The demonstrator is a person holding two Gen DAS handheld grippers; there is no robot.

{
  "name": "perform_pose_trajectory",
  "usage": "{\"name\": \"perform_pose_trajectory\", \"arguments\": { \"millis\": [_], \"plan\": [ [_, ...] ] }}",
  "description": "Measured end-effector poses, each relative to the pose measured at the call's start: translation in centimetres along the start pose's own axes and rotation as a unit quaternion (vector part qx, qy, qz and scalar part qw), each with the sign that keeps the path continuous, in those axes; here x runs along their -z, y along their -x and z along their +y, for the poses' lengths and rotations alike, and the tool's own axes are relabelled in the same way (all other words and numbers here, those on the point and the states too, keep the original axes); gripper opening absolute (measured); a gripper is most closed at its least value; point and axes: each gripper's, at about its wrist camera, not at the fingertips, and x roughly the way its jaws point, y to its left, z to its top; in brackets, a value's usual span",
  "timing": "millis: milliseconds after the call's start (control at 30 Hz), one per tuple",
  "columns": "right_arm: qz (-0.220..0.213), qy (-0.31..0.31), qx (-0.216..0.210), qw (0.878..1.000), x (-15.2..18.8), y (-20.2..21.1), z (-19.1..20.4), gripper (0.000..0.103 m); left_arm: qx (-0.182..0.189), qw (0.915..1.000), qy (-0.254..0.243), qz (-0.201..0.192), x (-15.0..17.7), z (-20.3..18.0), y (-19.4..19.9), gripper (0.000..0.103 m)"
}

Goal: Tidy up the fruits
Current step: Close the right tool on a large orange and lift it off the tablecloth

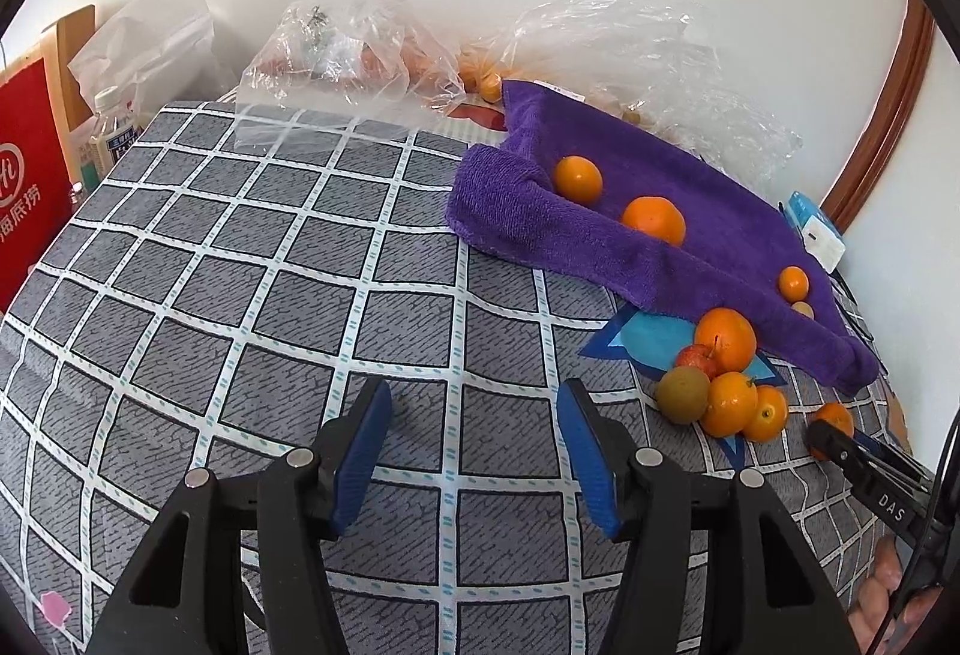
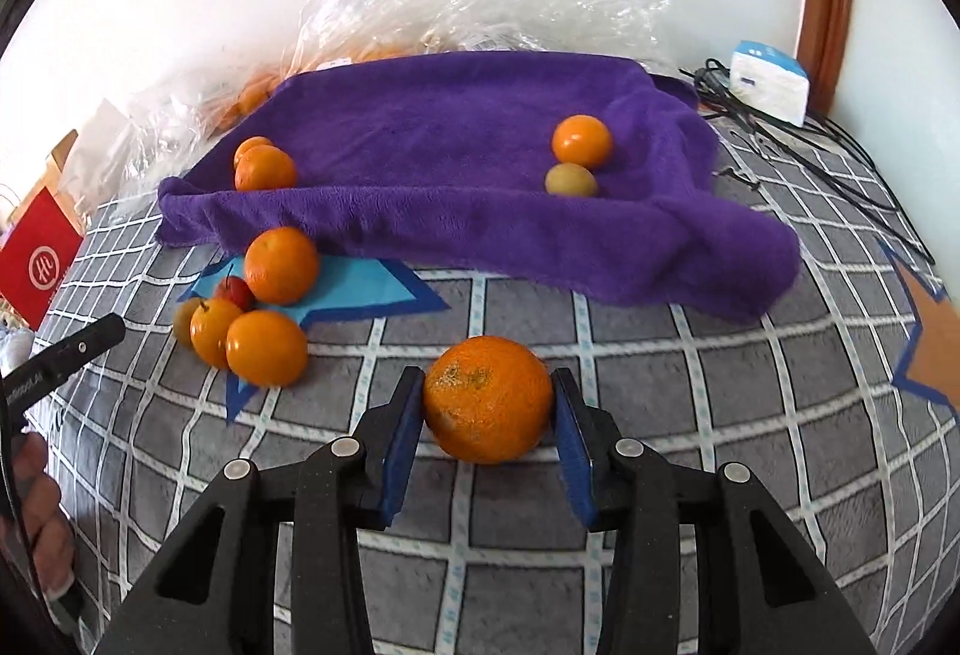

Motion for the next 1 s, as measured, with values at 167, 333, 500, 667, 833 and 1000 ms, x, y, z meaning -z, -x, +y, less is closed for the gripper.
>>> {"name": "perform_pose_trajectory", "arguments": {
  "millis": [167,333,500,667,833,1000],
  "plan": [
    [-0.012,-0.005,-0.006,1.0,0.27,0.22,-0.05,0.042,-0.005,1.0,0.003,-0.002,-0.04,0.15,0.03,0.055],
    [-0.007,-0.006,-0.012,1.0,0.11,-0.03,-0.03,0.042,-0.01,0.9999,0.001,-0.004,-0.04,0.1,0.07,0.056],
    [-0.007,-0.003,-0.011,1.0,0.1,-0.08,0.07,0.042,-0.013,0.9999,-0.004,-0.008,-0.04,-0.11,0.2,0.056],
    [-0.01,-0.012,-0.009,1.0,0.15,-0.04,-0.22,0.042,-0.01,0.9999,-0.003,-0.004,-0.2,-0.02,-0.01,0.056],
    [-0.011,-0.023,-0.008,1.0,0.04,-0.14,-0.56,0.042,-0.004,1.0,0.009,0.001,-0.31,0.36,-0.19,0.056],
    [-0.01,-0.013,-0.001,1.0,0.06,-0.18,-0.19,0.042,-0.001,0.9999,0.015,0.003,-0.34,0.58,-0.3,0.056]
  ]
}}
